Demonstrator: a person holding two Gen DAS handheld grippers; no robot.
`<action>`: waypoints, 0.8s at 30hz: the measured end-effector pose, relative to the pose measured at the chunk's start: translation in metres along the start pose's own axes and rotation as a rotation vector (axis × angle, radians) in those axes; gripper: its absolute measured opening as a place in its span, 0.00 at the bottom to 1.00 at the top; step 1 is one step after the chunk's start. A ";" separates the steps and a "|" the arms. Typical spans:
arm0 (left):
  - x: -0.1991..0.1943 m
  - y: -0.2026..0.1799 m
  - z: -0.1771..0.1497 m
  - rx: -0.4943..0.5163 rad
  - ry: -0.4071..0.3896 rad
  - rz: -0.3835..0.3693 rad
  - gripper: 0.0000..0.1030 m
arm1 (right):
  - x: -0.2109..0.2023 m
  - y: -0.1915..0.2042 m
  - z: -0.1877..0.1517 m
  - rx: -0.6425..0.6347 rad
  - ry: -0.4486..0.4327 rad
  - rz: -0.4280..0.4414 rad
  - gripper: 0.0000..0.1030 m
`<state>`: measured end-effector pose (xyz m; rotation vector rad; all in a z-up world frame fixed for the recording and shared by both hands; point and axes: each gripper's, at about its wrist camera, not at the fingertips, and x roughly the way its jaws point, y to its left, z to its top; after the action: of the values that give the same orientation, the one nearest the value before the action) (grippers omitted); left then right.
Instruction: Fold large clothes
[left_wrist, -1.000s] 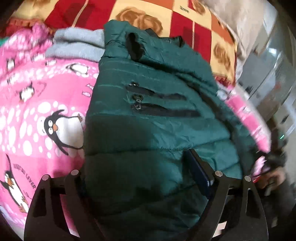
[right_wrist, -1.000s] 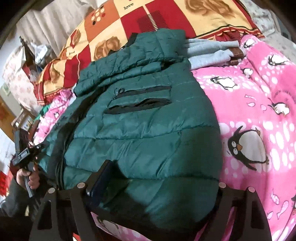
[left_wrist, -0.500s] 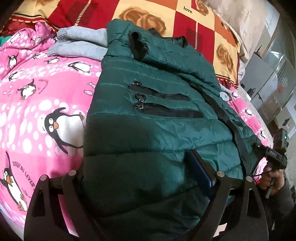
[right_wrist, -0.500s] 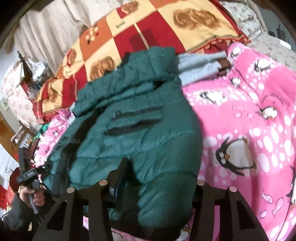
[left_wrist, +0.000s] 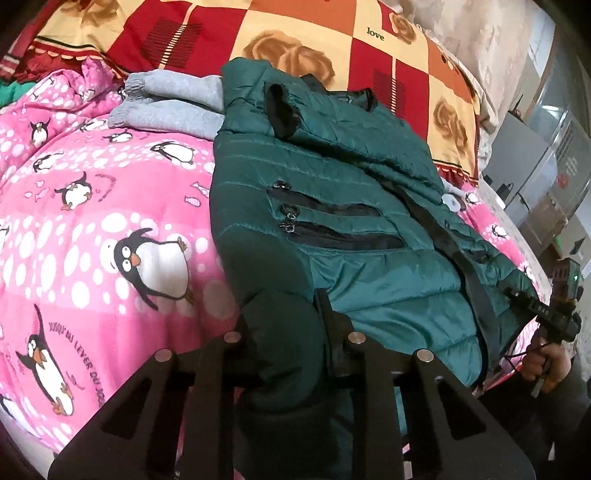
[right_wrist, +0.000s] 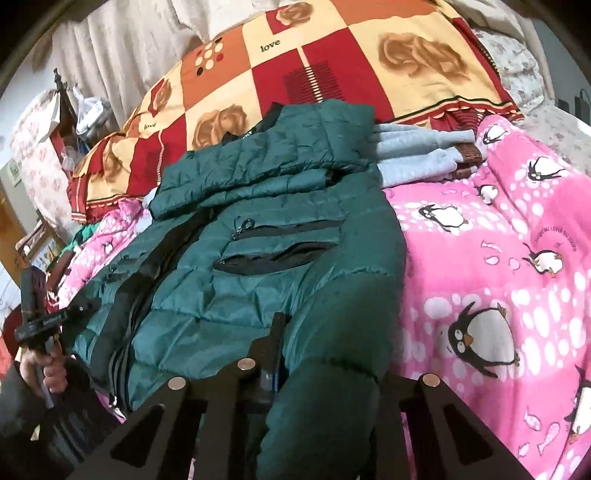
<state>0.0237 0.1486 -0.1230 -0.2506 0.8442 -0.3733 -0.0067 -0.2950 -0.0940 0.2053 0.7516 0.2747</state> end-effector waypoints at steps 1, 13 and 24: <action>-0.001 0.000 -0.001 -0.001 0.004 -0.003 0.19 | -0.003 0.000 -0.001 -0.002 -0.002 0.001 0.15; 0.006 0.010 -0.001 -0.052 0.082 -0.061 0.43 | -0.010 -0.003 -0.012 -0.017 0.008 -0.015 0.15; 0.005 0.001 -0.006 0.004 0.046 -0.033 0.23 | 0.001 -0.006 -0.021 -0.007 0.053 -0.048 0.19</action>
<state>0.0228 0.1468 -0.1303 -0.2535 0.8850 -0.4128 -0.0195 -0.2986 -0.1112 0.1738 0.8066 0.2377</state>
